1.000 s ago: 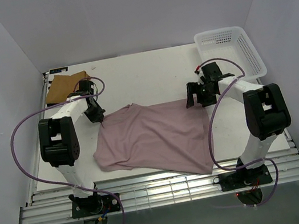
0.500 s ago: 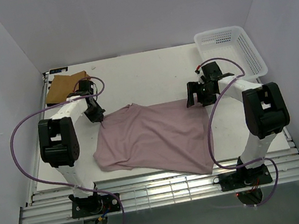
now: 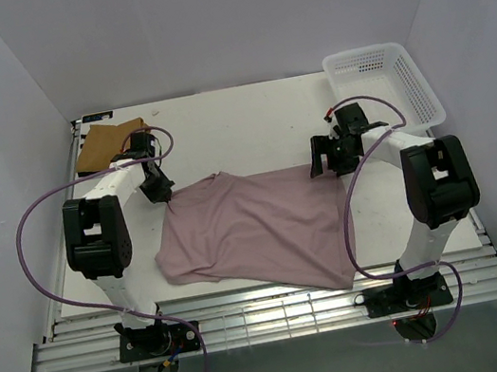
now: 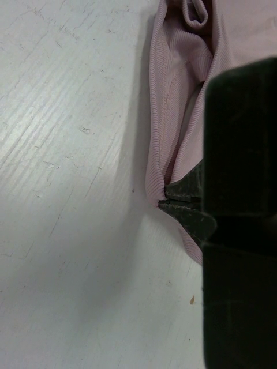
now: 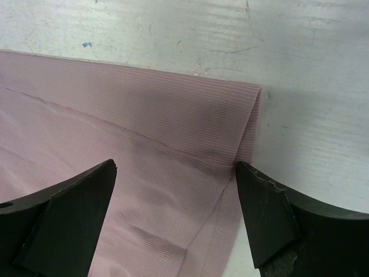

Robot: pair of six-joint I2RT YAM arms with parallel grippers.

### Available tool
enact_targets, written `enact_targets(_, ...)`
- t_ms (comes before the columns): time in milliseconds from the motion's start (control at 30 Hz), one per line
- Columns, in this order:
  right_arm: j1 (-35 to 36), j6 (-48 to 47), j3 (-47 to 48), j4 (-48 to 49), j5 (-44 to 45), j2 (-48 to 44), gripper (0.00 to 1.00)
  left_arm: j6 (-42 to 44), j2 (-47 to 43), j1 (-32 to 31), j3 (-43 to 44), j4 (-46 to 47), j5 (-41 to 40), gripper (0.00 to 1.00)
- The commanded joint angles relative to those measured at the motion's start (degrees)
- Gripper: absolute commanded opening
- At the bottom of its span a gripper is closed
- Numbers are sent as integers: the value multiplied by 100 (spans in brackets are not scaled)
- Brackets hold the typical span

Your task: Fold and stack the tank tops

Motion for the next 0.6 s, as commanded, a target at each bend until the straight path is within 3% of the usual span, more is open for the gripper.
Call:
enact_targets(0,-22,36,14,200,-40,114,90,-35,-340,22,23,101,-112,0)
enact_targets(267,22,9,-21,296,57,140,90,-35,-331,22,40,118,-95,0)
enact_targets(400,40,9,-56,419,-382,79,98,-35,-314,22,49,118,-104,0)
enact_targets(567,57,27,-73,481,-374,-44,99,-43,-314,22,49,118,-95,0)
